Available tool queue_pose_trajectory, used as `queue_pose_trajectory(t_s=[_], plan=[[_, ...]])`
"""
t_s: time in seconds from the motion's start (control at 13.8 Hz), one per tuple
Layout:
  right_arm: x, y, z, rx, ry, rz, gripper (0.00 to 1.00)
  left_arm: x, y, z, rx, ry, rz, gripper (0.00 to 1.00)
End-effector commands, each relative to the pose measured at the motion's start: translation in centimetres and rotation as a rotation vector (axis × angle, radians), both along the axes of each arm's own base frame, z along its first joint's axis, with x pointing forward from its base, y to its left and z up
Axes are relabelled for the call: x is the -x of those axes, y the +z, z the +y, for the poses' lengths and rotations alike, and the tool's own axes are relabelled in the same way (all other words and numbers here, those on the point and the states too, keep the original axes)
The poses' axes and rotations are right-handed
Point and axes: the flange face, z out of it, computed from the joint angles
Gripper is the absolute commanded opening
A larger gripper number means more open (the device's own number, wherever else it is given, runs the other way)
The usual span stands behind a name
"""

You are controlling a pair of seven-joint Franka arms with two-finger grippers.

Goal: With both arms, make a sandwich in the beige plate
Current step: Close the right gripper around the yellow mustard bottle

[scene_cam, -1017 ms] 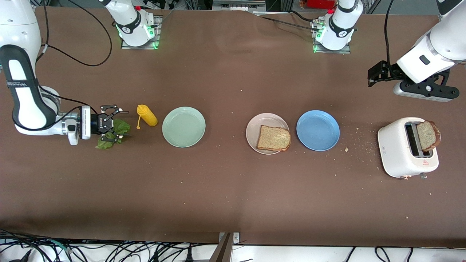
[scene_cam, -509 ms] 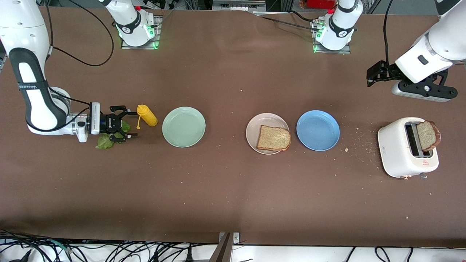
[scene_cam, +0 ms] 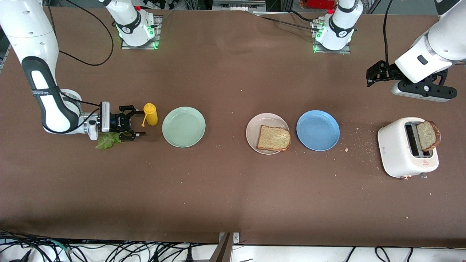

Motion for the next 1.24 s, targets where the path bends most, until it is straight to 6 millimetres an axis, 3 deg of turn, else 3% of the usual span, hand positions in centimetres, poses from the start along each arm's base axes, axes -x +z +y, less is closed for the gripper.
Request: queue_pose_trajectory(t_s=[0.0,0.29,1.02,1.16], plan=[[0.3,0.1,-0.4,-0.002,-0.015,-0.02,1.0,-0.2,0.4,-0.3,0.019,-0.001,0.001,1.0],[0.8,-0.5,-0.9,-0.008,-0.013,-0.012,1.0,-0.2,0.4,-0.3,0.018,-0.001,0.001,1.0],[5.4,-2.7,-1.1,-0.058,0.012,0.055,1.0,-0.2,0.4,-0.3,0.016,-0.002,0.001,1.0],[5.5,-2.8,-0.9,-0.058,0.015,0.057,1.0,-0.2,0.4,-0.3,0.016,-0.002,0.001,1.0]])
